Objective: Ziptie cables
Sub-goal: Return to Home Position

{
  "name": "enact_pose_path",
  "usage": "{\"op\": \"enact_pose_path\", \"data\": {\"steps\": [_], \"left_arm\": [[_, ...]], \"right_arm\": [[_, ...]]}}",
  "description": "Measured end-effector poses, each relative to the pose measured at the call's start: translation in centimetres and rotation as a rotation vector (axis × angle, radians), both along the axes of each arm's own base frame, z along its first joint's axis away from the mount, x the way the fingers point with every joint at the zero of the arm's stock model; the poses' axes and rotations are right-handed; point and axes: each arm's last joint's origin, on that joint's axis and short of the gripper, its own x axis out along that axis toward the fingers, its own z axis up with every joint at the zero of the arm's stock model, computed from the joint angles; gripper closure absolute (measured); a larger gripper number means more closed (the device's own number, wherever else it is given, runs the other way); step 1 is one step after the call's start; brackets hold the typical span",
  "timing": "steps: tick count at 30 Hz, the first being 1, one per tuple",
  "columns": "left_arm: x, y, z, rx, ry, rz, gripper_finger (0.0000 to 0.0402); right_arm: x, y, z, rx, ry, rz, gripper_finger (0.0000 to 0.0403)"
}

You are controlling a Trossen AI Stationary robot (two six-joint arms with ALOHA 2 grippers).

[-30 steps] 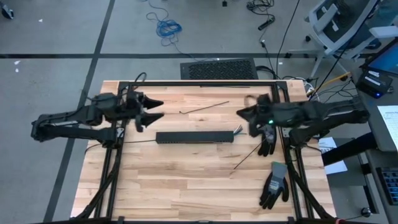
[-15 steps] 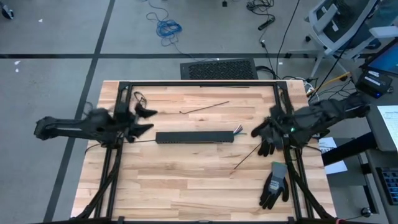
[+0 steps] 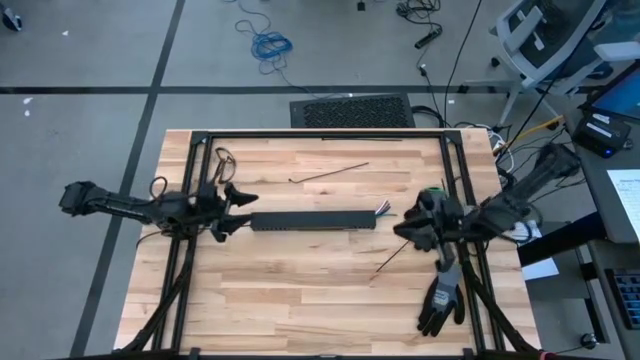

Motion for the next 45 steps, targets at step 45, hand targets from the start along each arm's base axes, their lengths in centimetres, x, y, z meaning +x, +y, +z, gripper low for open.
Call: {"op": "enact_pose_path", "data": {"steps": [45], "left_arm": [[-0.7, -0.3, -1.1, 0.242, 0.105, -0.124, 0.0061]], "right_arm": [[-0.7, -7.1, -21.6, -0.518, 0.410, -0.074, 0.0374]]}}
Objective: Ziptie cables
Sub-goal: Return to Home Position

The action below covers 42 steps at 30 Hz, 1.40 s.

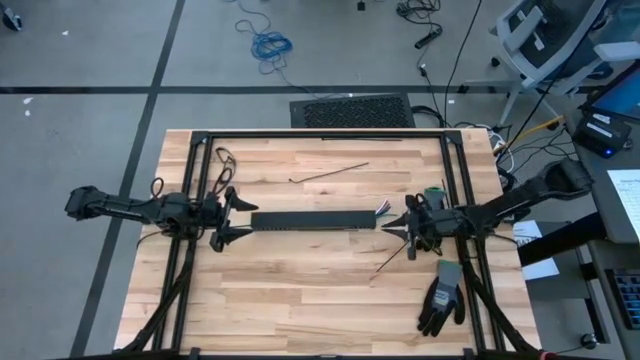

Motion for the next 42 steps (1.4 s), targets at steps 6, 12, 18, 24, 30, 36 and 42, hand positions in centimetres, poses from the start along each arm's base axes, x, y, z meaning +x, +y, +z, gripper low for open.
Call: {"op": "enact_pose_path", "data": {"steps": [6, 12, 18, 24, 30, 36, 42], "left_arm": [[0.0, 0.0, -0.1, 0.001, 0.010, -0.003, 0.0061], [-0.3, 0.0, 0.2, -0.002, -0.024, -0.010, 0.0061], [-1.3, 0.1, 0.2, -0.005, -0.044, -0.013, 0.0061], [-1.6, 0.1, 0.1, -0.003, -0.038, -0.012, 0.0061], [-1.5, 0.3, -0.9, 0.008, 0.059, 0.001, 0.0061], [-1.5, 0.4, -0.9, 0.007, 0.059, 0.016, 0.0061], [-1.5, 0.4, -0.7, 0.005, 0.041, 0.017, 0.0061]], "right_arm": [[-2.0, -0.5, 1.7, 0.013, -0.054, -0.001, 0.0374], [-3.5, -0.9, 4.0, 0.064, -0.256, -0.002, 0.0374], [-5.1, -1.4, 6.1, 0.118, -0.481, -0.013, 0.0374], [-6.1, -2.1, 7.3, 0.140, -0.638, -0.064, 0.0374], [-6.2, -2.3, 7.6, 0.142, -0.667, -0.077, 0.0374], [-6.2, -2.2, 7.5, 0.140, -0.660, -0.075, 0.0374], [-6.2, -2.2, 7.5, 0.140, -0.660, -0.075, 0.0374]]}}
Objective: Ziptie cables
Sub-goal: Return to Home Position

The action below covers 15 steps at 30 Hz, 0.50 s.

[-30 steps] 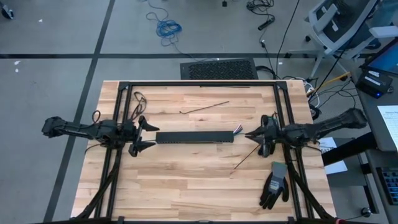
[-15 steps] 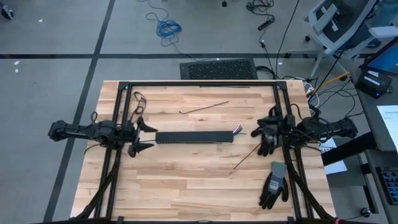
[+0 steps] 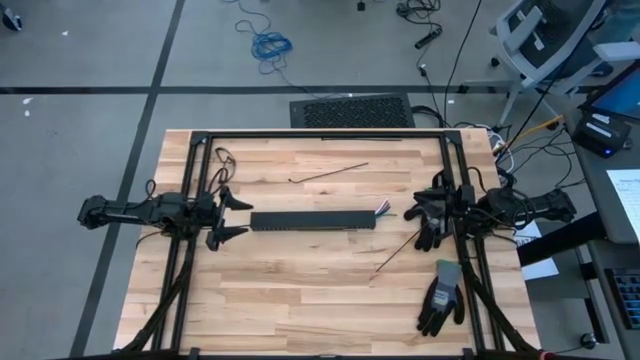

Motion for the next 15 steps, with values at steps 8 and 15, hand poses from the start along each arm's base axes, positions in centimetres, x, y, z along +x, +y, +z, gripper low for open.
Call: {"op": "enact_pose_path", "data": {"steps": [8, 15], "left_arm": [[0.07, -0.01, -0.15, 0.002, 0.018, 0.000, 0.0061], [0.08, 0.00, -0.20, 0.002, 0.023, 0.001, 0.0061]], "right_arm": [[0.05, 0.03, -0.05, -0.001, 0.006, 0.002, 0.0374], [0.10, 0.03, -0.13, -0.003, 0.016, 0.002, 0.0374]]}}
